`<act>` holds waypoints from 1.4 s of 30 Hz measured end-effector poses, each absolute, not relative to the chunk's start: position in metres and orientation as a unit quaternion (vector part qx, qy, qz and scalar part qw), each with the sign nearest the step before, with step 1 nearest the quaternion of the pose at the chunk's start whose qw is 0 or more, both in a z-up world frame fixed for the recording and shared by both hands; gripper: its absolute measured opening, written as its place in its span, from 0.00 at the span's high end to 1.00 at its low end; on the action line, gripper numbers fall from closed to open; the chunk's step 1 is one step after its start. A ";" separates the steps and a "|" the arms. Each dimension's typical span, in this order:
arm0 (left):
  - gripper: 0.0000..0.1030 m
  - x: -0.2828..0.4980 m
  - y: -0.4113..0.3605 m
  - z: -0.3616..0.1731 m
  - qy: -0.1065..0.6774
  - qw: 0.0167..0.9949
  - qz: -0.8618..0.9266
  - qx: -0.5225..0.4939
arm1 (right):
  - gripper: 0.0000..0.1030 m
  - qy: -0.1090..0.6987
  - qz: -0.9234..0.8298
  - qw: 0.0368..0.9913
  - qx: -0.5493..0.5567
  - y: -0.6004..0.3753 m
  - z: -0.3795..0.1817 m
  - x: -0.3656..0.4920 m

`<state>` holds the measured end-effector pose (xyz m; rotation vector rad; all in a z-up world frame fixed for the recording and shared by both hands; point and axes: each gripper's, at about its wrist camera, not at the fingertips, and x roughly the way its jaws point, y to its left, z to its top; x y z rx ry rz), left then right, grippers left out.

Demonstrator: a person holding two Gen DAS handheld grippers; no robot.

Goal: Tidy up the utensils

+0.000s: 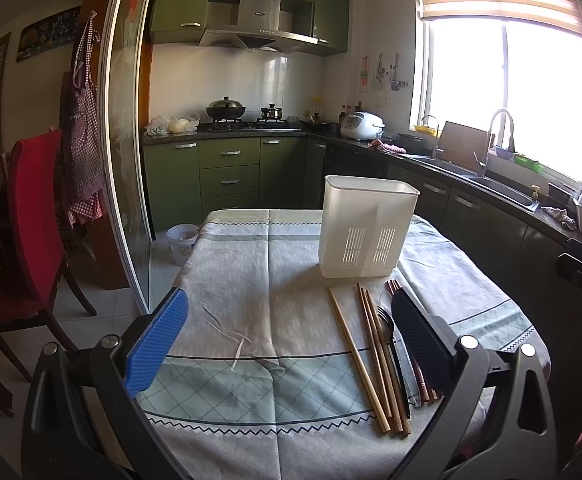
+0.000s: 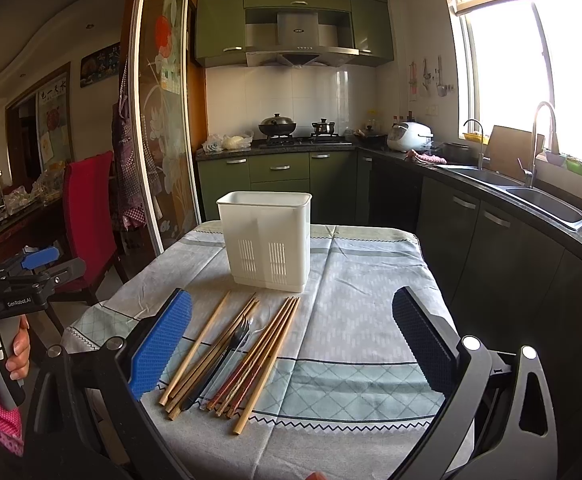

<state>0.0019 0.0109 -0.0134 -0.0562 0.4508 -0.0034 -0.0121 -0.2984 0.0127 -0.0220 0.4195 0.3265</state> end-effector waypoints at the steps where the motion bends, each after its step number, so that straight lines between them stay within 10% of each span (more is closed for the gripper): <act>1: 0.06 0.002 0.011 -0.014 0.223 0.974 -0.001 -0.028 | 0.04 0.207 0.162 0.965 -0.011 -0.299 0.013 -0.012; 42: 0.06 0.055 -0.003 -0.023 0.322 0.946 -0.023 -0.029 | 0.04 0.297 0.170 0.940 -0.004 -0.310 -0.004 0.045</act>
